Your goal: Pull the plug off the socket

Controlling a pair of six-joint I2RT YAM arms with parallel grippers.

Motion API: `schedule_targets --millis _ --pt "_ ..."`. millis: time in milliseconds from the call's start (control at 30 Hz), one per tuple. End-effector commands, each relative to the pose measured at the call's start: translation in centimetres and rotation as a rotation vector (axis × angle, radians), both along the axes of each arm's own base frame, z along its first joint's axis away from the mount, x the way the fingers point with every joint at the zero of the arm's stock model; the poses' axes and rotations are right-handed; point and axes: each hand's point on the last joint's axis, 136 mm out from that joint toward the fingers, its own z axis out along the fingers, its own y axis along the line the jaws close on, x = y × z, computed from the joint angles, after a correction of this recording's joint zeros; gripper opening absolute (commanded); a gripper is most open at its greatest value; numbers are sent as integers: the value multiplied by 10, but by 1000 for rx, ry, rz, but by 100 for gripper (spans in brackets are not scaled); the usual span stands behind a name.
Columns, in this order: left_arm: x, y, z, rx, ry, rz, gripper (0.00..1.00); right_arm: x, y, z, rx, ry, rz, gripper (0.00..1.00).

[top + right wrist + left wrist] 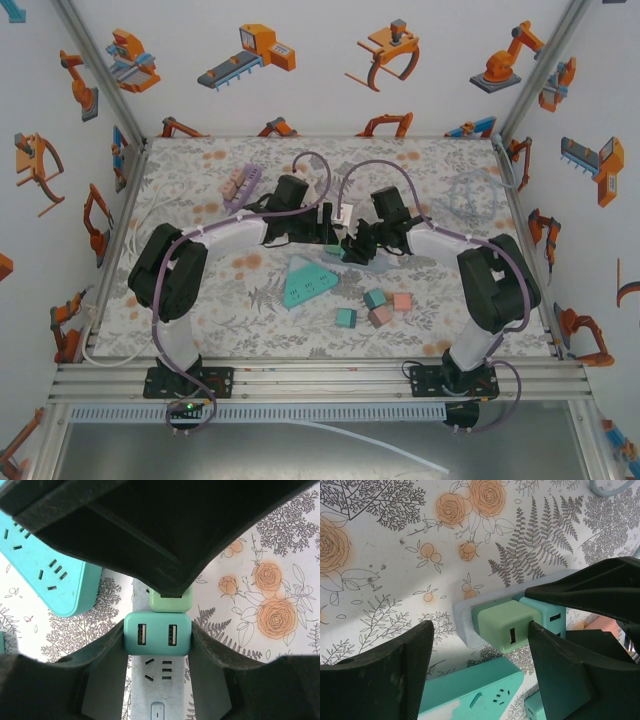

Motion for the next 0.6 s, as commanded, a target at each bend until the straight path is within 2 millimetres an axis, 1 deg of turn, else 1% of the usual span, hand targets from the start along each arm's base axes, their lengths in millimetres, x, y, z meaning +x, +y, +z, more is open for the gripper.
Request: schedule_targets --millis 0,167,267,333,433,567 --pt "-75 68 -119 428 284 -69 68 17 31 94 233 -229 78 3" --pt "-75 81 -127 506 281 -53 67 15 29 107 241 -249 72 1" --pt "-75 85 -128 521 277 -44 66 16 25 99 207 -272 58 0" --pt "-74 86 -128 524 272 -39 66 12 23 100 210 -277 60 0" --pt "-74 89 -128 533 270 -33 66 4 22 110 249 -276 65 0" --pt "-73 89 -128 526 271 -27 66 1 18 106 249 -280 54 0"
